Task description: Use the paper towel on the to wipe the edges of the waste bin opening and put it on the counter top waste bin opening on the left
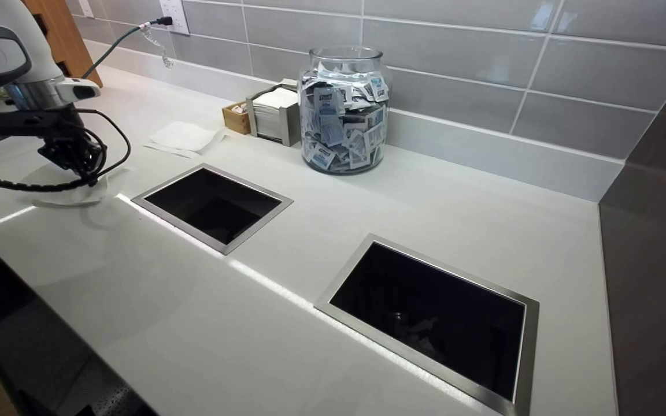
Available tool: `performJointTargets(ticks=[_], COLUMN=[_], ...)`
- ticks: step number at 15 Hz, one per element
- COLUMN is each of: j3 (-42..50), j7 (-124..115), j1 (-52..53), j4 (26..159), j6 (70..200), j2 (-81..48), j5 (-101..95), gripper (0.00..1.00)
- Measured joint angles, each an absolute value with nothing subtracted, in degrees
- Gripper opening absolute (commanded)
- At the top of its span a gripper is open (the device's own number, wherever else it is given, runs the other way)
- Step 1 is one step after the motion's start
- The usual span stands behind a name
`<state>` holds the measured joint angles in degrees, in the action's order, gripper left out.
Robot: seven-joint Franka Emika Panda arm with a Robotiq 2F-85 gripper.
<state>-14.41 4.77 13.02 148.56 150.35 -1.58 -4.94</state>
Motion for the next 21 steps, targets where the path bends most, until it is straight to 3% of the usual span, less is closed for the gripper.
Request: performJointTargets(ticks=[14, 21], j3=[-14.3, -9.9], j7=[9.9, 3.6], j1=[13.0, 13.0], j4=[138.3, 138.0], j6=[155.2, 154.5], j2=[-10.5, -10.3], j5=[-6.6, -14.2], gripper=[0.0, 0.0])
